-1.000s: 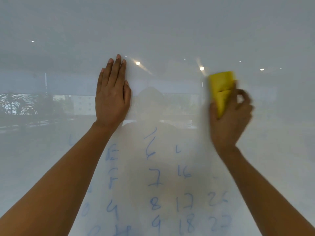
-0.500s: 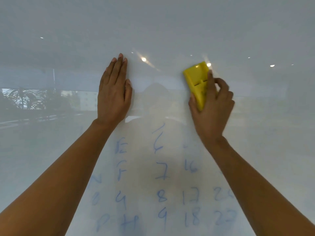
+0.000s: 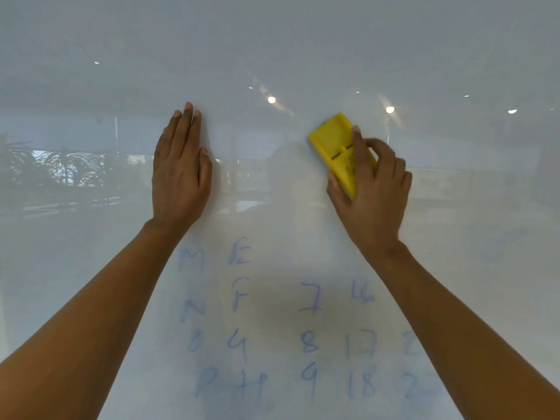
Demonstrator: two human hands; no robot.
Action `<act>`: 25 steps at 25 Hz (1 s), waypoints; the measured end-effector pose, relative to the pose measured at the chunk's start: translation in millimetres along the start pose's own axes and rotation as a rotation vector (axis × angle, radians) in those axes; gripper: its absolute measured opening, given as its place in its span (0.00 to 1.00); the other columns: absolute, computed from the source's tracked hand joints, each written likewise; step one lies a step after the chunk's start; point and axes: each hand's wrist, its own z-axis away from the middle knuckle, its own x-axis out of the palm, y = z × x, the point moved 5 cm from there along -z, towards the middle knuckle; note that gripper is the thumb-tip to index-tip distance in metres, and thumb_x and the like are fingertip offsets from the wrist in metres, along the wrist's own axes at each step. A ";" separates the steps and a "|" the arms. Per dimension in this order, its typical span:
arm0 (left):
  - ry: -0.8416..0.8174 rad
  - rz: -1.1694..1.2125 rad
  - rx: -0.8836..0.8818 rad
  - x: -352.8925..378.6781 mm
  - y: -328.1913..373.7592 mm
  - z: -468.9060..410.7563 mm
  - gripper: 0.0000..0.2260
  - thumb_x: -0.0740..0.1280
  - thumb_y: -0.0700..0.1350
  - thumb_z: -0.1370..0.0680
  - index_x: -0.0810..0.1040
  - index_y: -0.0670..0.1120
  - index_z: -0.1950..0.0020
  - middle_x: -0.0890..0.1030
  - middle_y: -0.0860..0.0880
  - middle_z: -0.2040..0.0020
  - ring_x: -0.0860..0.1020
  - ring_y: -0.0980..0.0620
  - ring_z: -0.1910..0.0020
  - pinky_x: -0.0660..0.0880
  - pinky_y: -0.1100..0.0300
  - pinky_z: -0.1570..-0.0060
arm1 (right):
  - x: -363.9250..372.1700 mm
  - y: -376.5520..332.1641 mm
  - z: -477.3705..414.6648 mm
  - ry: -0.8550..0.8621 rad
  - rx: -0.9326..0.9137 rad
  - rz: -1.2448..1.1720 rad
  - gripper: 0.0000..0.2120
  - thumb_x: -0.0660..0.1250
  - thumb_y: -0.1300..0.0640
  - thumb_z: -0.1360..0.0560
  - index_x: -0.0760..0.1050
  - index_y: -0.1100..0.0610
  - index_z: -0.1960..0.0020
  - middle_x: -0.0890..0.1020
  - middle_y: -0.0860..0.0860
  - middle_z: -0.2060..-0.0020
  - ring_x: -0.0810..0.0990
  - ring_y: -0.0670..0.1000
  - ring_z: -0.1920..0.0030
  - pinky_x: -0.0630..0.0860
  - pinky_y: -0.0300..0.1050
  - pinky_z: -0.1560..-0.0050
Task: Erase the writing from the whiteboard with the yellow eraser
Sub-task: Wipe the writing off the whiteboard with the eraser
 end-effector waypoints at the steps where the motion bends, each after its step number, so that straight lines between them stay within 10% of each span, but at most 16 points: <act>1: -0.001 0.003 -0.004 -0.4 -2.1 1.8 0.22 0.52 0.40 0.19 0.59 0.40 0.25 0.60 0.43 0.23 0.55 0.48 0.24 0.53 0.53 0.24 | 2.7 -10.0 -3.7 0.011 0.032 0.005 0.28 0.63 0.47 0.26 0.66 0.57 0.30 0.77 0.59 0.43 0.75 0.60 0.55 0.69 0.50 0.59; 7: -0.008 0.001 0.040 -2.1 -6.8 5.4 0.21 0.53 0.38 0.20 0.60 0.39 0.25 0.61 0.42 0.24 0.57 0.47 0.24 0.51 0.58 0.25 | -3.6 -60.2 85.0 -0.170 -0.639 -0.110 0.27 0.61 0.46 0.27 0.67 0.55 0.30 0.80 0.55 0.43 0.77 0.58 0.58 0.69 0.49 0.56; 13: -0.014 0.058 0.066 -7.0 -14.6 3.3 0.21 0.53 0.38 0.20 0.62 0.39 0.26 0.63 0.43 0.25 0.59 0.48 0.25 0.54 0.59 0.25 | 7.2 -33.9 -6.9 0.011 0.070 -0.042 0.27 0.63 0.46 0.26 0.65 0.56 0.30 0.76 0.58 0.42 0.74 0.59 0.54 0.69 0.49 0.58; 19: 0.041 0.157 0.001 -19.2 -36.5 7.5 0.20 0.53 0.36 0.20 0.66 0.39 0.28 0.64 0.43 0.26 0.60 0.48 0.26 0.51 0.67 0.26 | 5.8 -79.6 50.7 -0.139 -0.733 -0.180 0.28 0.64 0.46 0.29 0.70 0.54 0.31 0.80 0.54 0.44 0.77 0.57 0.58 0.72 0.48 0.57; 25: 0.105 0.399 -0.201 -28.1 -65.4 14.5 0.19 0.49 0.41 0.17 0.67 0.42 0.28 0.66 0.49 0.26 0.62 0.56 0.27 0.58 0.60 0.26 | 19.0 -101.2 -50.0 0.040 -0.093 -0.099 0.28 0.66 0.47 0.30 0.70 0.55 0.32 0.79 0.56 0.44 0.76 0.59 0.56 0.70 0.49 0.60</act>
